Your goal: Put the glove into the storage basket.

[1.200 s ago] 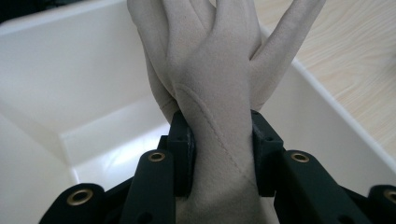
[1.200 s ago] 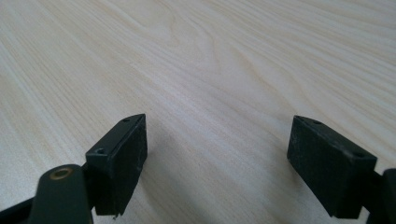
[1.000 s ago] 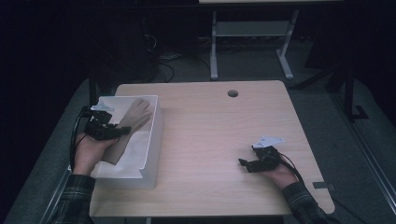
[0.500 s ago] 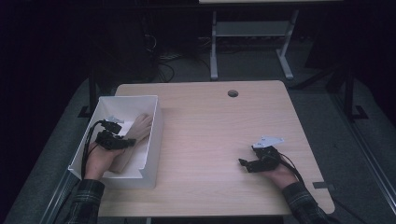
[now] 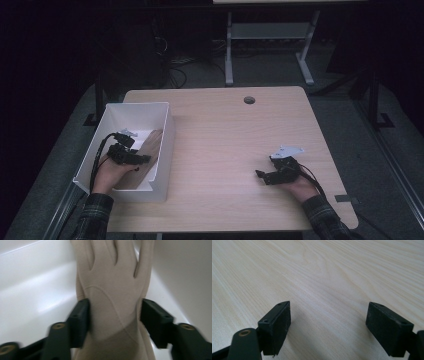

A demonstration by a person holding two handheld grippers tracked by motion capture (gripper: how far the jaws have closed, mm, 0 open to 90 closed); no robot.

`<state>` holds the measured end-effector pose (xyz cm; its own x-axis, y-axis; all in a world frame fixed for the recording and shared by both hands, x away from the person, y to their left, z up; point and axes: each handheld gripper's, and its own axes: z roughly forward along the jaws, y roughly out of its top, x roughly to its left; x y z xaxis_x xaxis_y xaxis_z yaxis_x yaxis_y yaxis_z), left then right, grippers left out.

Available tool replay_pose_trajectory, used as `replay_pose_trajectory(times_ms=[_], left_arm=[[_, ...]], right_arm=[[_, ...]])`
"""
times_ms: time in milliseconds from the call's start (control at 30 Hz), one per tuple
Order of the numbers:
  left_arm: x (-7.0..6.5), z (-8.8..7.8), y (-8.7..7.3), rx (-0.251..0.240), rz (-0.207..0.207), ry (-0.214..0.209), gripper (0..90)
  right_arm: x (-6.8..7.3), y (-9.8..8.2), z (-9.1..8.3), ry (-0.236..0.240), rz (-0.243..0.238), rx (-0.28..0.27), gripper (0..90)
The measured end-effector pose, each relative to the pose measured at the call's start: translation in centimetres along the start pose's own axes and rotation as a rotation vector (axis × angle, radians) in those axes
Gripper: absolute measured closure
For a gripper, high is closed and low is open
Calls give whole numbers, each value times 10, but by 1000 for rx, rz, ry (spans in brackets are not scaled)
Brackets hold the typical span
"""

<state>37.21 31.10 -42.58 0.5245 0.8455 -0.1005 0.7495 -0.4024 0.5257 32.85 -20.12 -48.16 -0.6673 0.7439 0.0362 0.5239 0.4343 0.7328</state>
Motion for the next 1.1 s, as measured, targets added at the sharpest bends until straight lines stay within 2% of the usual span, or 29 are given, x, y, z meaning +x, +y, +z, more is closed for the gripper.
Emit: replay_pose_trajectory(times_ms=[233, 300, 500, 633, 800, 900, 1100], left_arm=[[2, -7, 5, -11, -16, 19, 205], [2, -12, 7, -18, -13, 16, 181], [0, -29, 14, -68, -23, -3, 170], [-2, -38, 19, -84, -18, -7, 170], [-5, -52, 30, -130, -10, -16, 170], [-11, -62, 37, -165, -11, -36, 170], [-27, -79, 54, -227, 19, -85, 171]], right_arm=[[0, 0, 0, 0, 0, 0, 197], [0, 0, 0, 0, 0, 0, 196], [0, 0, 0, 1, 0, 0, 195], [0, 0, 0, 1, 0, 0, 195], [0, 0, 0, 1, 0, 0, 194], [0, 0, 0, 1, 0, 0, 195], [0, 0, 0, 1, 0, 1, 195]])
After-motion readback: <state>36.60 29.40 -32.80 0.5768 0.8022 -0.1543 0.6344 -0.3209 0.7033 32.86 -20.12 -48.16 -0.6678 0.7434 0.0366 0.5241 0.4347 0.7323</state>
